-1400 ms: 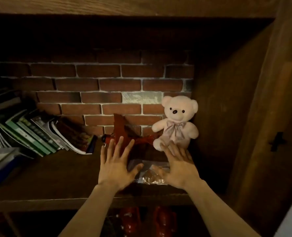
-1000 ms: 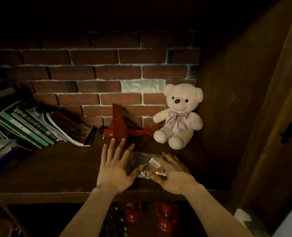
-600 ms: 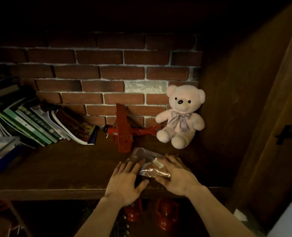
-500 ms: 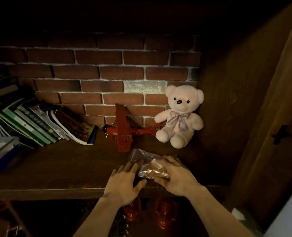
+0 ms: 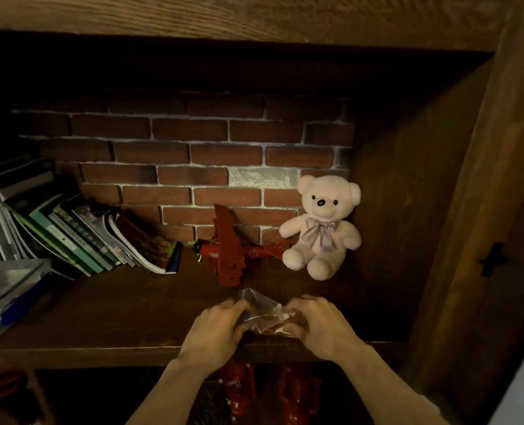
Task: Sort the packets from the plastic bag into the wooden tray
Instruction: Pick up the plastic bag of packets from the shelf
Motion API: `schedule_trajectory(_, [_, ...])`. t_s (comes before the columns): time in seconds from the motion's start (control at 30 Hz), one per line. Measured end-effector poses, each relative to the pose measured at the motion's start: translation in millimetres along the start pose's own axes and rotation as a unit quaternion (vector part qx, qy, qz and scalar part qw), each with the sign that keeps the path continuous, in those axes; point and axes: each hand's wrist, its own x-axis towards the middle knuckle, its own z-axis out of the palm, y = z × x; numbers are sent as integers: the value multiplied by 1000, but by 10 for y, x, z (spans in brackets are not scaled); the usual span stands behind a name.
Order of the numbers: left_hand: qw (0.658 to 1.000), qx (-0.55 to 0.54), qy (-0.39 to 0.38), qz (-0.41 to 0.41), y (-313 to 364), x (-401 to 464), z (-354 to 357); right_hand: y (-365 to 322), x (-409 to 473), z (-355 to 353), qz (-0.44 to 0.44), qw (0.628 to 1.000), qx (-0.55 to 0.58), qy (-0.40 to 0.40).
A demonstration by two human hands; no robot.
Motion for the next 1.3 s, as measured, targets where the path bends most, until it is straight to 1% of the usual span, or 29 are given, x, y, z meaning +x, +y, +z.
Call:
schedule_trajectory(0.57, [993, -21, 88, 71, -80, -375, -731, -743, -209, -449, -28, 997, -12, 69])
schedule_trajectory(0.83, [990, -20, 101, 101, 87, -512, -837, -870, -521, -630, -7, 996, -9, 88])
schedule_trajectory(1.07, [984, -27, 109, 138, 633, -549, -762, -660, -1024, -881, 38, 993, -14, 108])
schedule_trajectory(1.17, [979, -31, 112, 165, 994, -534, -686, -484, -1351, -1058, 60, 991, -18, 116])
schedule_trajectory(1.3, [971, -35, 113, 205, 1720, -562, -562, -146, -1949, -1371, 91, 988, -29, 124])
